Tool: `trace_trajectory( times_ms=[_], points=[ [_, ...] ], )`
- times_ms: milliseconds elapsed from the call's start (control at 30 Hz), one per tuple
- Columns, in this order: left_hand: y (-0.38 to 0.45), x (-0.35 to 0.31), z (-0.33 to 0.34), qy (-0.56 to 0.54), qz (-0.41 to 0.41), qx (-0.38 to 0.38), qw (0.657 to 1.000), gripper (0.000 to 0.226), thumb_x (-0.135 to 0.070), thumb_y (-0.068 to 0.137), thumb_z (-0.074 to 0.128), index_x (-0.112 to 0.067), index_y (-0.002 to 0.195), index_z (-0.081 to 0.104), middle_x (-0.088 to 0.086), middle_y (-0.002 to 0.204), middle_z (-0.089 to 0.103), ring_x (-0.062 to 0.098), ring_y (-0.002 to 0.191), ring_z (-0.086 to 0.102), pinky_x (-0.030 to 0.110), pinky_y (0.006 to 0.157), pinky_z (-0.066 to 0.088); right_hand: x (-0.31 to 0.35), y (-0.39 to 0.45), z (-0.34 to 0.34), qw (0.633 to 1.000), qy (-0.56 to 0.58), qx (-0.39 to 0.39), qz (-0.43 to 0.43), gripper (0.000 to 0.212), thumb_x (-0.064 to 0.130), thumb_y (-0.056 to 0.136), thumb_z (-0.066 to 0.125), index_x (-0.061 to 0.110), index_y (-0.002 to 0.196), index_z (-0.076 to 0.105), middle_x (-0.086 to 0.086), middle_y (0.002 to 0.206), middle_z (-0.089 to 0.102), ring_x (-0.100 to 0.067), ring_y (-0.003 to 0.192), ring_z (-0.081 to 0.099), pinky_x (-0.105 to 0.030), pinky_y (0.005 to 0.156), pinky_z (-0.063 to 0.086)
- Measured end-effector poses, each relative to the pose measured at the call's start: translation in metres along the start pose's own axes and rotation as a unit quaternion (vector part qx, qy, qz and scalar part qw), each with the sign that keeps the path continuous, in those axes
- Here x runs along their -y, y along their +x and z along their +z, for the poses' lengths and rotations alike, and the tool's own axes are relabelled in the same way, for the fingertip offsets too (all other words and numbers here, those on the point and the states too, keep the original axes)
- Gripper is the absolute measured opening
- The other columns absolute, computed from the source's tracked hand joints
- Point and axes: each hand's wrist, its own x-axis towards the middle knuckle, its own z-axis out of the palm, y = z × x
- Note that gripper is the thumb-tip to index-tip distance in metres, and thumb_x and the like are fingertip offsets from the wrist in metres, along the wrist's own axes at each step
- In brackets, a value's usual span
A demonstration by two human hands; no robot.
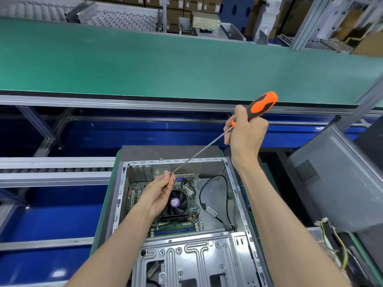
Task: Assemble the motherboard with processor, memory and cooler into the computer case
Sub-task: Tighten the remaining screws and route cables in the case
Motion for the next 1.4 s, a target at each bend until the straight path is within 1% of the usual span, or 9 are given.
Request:
trace_trajectory(
  times_ms=[500,700,933,1000,1100,1167,1200,1333,1400],
  points=[
    [0.0,-0.002,0.001,0.021,0.038,-0.009,0.999,0.028,-0.009,0.071,0.073,0.007,0.093,0.069,0.015,0.084,0.072,0.013,0.072,0.072,0.016,0.058,0.057,-0.002,-0.002,0.0,0.997,0.015,0.068,0.017,0.046,0.032,0.091,0.053,0.016,0.047,0.057,-0.015,0.049,0.056,-0.028,0.033,0.047,-0.021,0.042,0.038],
    [0.001,-0.004,-0.001,0.028,0.041,-0.003,0.999,0.014,-0.012,0.072,0.075,0.001,0.073,0.078,0.012,0.083,0.073,0.012,0.076,0.073,0.017,0.06,0.058,-0.004,-0.003,0.002,0.997,0.019,0.077,0.024,0.045,0.035,0.091,0.052,0.019,0.049,0.058,-0.013,0.051,0.057,-0.03,0.035,0.05,-0.02,0.04,0.035],
    [0.0,0.0,-0.001,0.094,0.052,0.029,0.994,0.043,-0.022,0.083,0.074,0.011,0.107,0.064,0.024,0.106,0.072,0.029,0.102,0.071,0.026,0.073,0.06,0.008,0.004,-0.004,0.998,0.016,0.056,-0.018,0.045,0.025,0.09,0.054,0.012,0.047,0.055,-0.013,0.047,0.054,-0.031,0.031,0.048,-0.02,0.041,0.036],
    [-0.002,0.001,0.001,0.128,0.076,-0.014,0.989,0.042,-0.03,0.089,0.069,0.009,0.105,0.063,0.023,0.1,0.074,0.029,0.096,0.073,0.026,0.07,0.06,0.011,0.007,-0.006,0.998,0.005,0.053,-0.037,0.045,0.026,0.089,0.054,0.008,0.048,0.054,-0.011,0.046,0.054,-0.03,0.029,0.046,-0.021,0.039,0.035],
    [-0.002,0.001,0.0,0.21,0.128,-0.1,0.964,0.031,-0.03,0.097,0.062,0.0,0.09,0.07,0.008,0.071,0.071,0.016,0.058,0.066,0.021,0.048,0.051,0.008,0.006,-0.008,0.993,-0.047,0.069,-0.081,0.047,0.03,0.089,0.055,0.006,0.048,0.052,-0.01,0.045,0.054,-0.03,0.031,0.049,-0.027,0.038,0.037],
    [-0.002,0.002,0.0,0.359,0.176,-0.127,0.908,0.025,-0.027,0.093,0.066,-0.009,0.077,0.075,-0.005,0.053,0.058,0.011,0.048,0.046,0.023,0.043,0.037,-0.002,0.001,-0.007,0.986,-0.097,0.089,-0.105,0.05,0.032,0.089,0.054,0.0,0.051,0.05,-0.012,0.045,0.053,-0.034,0.036,0.049,-0.037,0.041,0.042],
    [0.0,0.005,0.0,0.458,0.214,-0.131,0.853,0.022,-0.026,0.089,0.07,-0.015,0.071,0.076,-0.008,0.05,0.059,0.011,0.05,0.048,0.025,0.048,0.04,-0.008,-0.001,-0.007,0.981,-0.12,0.1,-0.111,0.051,0.032,0.09,0.053,-0.003,0.053,0.049,-0.015,0.046,0.051,-0.038,0.038,0.048,-0.043,0.044,0.044],
    [-0.003,0.021,0.016,0.793,0.312,-0.047,0.521,0.01,-0.048,0.081,0.068,-0.04,0.08,0.073,-0.017,0.056,0.067,0.001,0.056,0.064,0.021,0.054,0.049,-0.03,-0.01,-0.008,0.968,-0.177,0.121,-0.131,0.054,0.034,0.091,0.052,-0.006,0.055,0.047,-0.021,0.05,0.05,-0.04,0.046,0.047,-0.047,0.048,0.041],
    [0.002,0.031,0.02,0.867,0.331,-0.008,0.373,0.028,-0.062,0.08,0.056,-0.046,0.097,0.072,-0.012,0.067,0.07,0.011,0.069,0.066,0.023,0.058,0.043,-0.037,-0.012,-0.009,0.966,-0.187,0.122,-0.131,0.054,0.035,0.091,0.051,-0.005,0.055,0.048,-0.02,0.049,0.05,-0.038,0.048,0.047,-0.045,0.051,0.041]
  ],
)
